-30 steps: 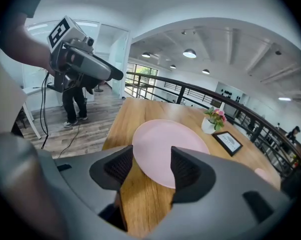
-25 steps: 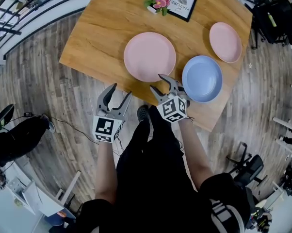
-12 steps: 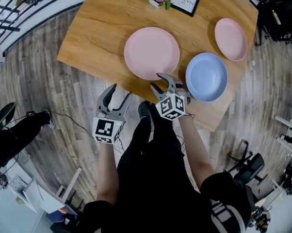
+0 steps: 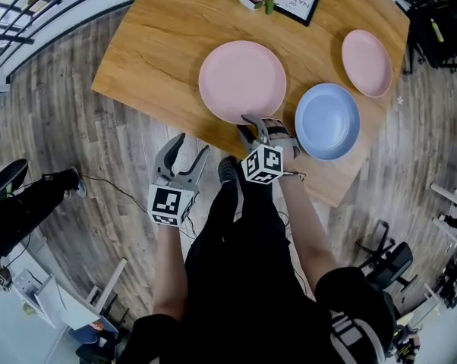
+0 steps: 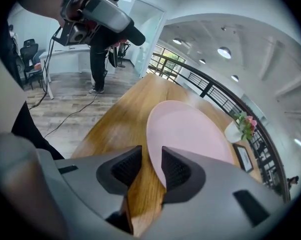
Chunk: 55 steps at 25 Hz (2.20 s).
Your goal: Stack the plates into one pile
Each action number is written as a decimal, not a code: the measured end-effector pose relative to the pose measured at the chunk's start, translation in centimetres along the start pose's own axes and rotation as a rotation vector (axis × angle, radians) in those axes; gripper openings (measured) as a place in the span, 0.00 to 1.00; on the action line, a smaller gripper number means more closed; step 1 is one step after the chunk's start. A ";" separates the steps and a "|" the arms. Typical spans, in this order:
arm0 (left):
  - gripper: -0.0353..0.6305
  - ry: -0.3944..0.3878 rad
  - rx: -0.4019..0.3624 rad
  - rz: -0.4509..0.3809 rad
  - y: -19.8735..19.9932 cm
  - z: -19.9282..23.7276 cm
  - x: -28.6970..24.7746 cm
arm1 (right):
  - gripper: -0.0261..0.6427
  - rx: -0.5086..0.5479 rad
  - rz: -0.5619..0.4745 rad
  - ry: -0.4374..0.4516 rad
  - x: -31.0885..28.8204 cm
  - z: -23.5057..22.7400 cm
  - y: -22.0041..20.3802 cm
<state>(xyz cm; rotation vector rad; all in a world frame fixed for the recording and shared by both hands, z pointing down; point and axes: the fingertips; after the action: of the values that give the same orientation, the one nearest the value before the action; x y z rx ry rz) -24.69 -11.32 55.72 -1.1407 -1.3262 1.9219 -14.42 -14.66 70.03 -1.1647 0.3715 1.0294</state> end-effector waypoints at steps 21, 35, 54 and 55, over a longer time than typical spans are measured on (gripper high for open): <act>0.43 -0.014 0.000 -0.034 1.1 -0.6 -0.3 | 0.07 0.138 0.013 0.019 0.2 0.8 2.1; 0.43 -0.068 -0.032 -0.052 1.9 -1.5 -0.5 | 0.07 0.173 0.051 -0.050 2.0 0.4 2.2; 0.43 -0.195 -0.059 -0.069 1.8 -4.2 -1.4 | 0.08 0.081 0.177 -0.227 7.8 -1.3 -2.3; 0.43 -0.207 -0.063 -0.068 1.9 -4.6 -1.6 | 0.08 0.071 0.184 -0.237 8.3 -1.2 -2.7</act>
<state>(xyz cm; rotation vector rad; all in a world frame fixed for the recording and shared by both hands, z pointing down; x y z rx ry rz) -19.83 -11.10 53.71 -0.9320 -1.5239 2.0037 -7.61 -11.93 65.14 -0.9452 0.3288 1.2902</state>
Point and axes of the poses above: the fingertips, and each gripper's own axes: x backward along the fingers, z to its left, y out of its top, and after that the axes turned 4 degrees about -z, right-handed
